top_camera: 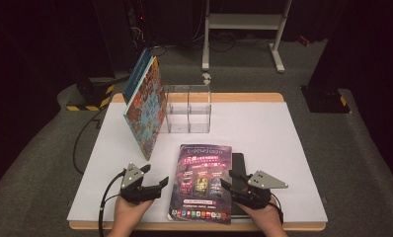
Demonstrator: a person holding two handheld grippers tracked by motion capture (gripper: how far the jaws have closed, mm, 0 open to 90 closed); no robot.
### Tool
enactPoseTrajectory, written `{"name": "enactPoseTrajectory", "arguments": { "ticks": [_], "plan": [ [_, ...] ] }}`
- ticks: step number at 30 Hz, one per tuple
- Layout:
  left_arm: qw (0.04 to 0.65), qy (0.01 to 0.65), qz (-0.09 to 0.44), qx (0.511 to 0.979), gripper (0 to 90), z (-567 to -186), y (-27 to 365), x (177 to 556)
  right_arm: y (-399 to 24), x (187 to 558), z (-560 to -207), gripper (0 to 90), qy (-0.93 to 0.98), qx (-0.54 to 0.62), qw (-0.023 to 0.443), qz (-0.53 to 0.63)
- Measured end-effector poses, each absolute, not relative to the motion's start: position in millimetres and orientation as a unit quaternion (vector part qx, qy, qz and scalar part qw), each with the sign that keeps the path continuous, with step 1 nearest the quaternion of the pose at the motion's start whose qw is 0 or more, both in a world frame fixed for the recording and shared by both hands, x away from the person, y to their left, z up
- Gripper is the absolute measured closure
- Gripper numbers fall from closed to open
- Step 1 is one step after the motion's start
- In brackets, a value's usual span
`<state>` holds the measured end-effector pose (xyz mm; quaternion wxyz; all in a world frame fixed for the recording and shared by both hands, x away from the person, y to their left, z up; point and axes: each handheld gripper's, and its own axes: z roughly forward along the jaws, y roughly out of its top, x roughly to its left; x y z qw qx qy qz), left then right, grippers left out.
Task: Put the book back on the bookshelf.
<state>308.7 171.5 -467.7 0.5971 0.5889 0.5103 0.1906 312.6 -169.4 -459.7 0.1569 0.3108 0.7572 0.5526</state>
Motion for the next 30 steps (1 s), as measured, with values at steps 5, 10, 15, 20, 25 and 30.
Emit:
{"name": "enactPoseTrajectory", "arguments": {
  "ticks": [5,10,15,20,25,30],
  "plan": [
    [0.591,0.499,0.184,0.606,17.4,-471,159,314,-169,313,-459,50.2,0.757,0.313,0.16,0.551],
    [0.59,0.488,0.173,0.619,17.4,-475,150,320,-169,313,-459,49.2,0.757,0.317,0.163,0.548],
    [0.59,0.476,0.163,0.631,17.2,-480,141,320,-166,312,-458,47.0,0.76,0.319,0.175,0.538],
    [0.591,0.461,0.16,0.642,17.1,-485,137,318,-162,313,-456,43.8,0.768,0.324,0.191,0.518],
    [0.595,0.459,0.152,0.642,16.7,-488,136,318,-162,312,-456,42.4,0.773,0.338,0.21,0.495],
    [0.597,0.458,0.139,0.644,16.7,-492,135,317,-160,313,-454,36.8,0.777,0.356,0.224,0.468]
  ]
}}
